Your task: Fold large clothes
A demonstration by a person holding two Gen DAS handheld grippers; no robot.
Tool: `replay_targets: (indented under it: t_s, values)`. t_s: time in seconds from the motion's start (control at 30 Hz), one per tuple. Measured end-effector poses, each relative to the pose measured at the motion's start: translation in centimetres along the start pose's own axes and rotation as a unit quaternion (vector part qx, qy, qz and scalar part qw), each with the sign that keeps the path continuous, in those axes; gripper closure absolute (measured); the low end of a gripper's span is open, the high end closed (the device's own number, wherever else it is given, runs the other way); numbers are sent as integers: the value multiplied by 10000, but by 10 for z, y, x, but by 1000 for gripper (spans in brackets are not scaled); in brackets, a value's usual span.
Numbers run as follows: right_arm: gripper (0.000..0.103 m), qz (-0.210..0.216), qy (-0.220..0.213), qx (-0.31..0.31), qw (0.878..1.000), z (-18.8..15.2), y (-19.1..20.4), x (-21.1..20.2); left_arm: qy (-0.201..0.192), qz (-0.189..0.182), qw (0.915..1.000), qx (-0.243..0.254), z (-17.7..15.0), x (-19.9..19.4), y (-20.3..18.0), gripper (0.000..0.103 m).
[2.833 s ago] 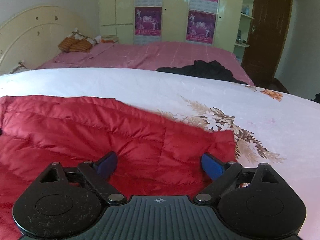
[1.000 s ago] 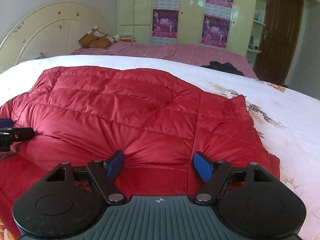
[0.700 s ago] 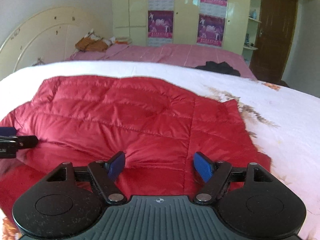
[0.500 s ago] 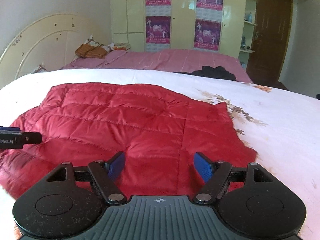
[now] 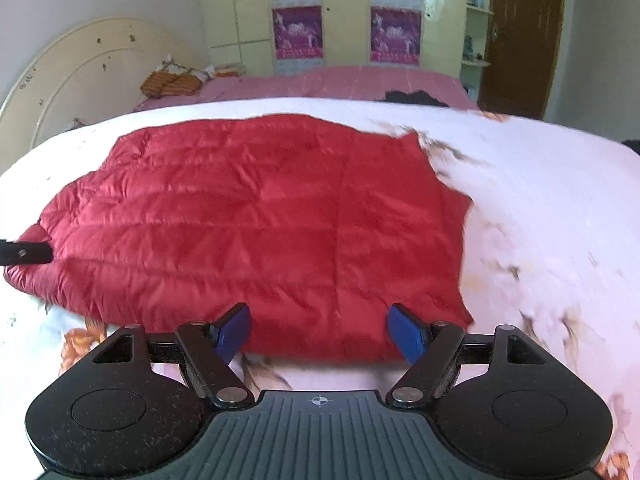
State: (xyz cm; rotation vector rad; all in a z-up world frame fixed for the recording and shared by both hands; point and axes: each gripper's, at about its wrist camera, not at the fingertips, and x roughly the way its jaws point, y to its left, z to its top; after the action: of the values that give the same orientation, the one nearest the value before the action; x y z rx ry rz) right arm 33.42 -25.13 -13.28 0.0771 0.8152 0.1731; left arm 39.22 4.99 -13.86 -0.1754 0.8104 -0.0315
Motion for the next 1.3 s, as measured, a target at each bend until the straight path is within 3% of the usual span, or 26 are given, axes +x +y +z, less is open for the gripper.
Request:
replay_targets:
  t_s: [0.1, 0.13, 0.17, 0.37, 0.57, 0.7, 0.83, 0.93, 1.07, 1.13, 1.3]
  values:
    - [25, 65, 108, 223, 9997, -5, -8, -5, 132, -77, 9997, -169, -10, -8, 10, 22]
    - [18, 45, 155, 256, 9995, -7, -10, -5, 224, -111, 9994, -258, -13, -10, 14, 22]
    - [0, 14, 153, 297, 9994, -9, -11, -6, 301, -146, 9987, -387, -16, -11, 18, 22]
    - [0, 189, 200, 815, 9963, -15, -30, -5, 523, -624, 9861, -1446, -25, -1, 46, 19]
    - [0, 427, 305, 1462, 9879, -10, -54, 9, 340, -880, 9702, -2230, -20, 24, 60, 19]
    - [0, 456, 220, 1815, 9821, -2, -68, 23, 207, -973, 9642, -2460, -12, 44, 67, 21]
    - [0, 558, 119, 2135, 9753, 7, -81, 39, 98, -972, 9631, -2506, -7, 56, 69, 32]
    - [1, 538, 71, 2019, 9779, 14, -78, 47, 56, -903, 9643, -2488, -6, 57, 69, 41]
    - [38, 651, 64, 1841, 9807, 21, -69, 55, 77, -743, 9684, -2379, -2, 59, 64, 52]
    - [43, 658, 103, 1758, 9822, 24, -67, 57, 106, -658, 9705, -2316, 1, 59, 61, 57]
    - [66, 687, 102, 1470, 9867, 26, -65, 54, 159, -488, 9752, -2151, 8, 58, 50, 69]
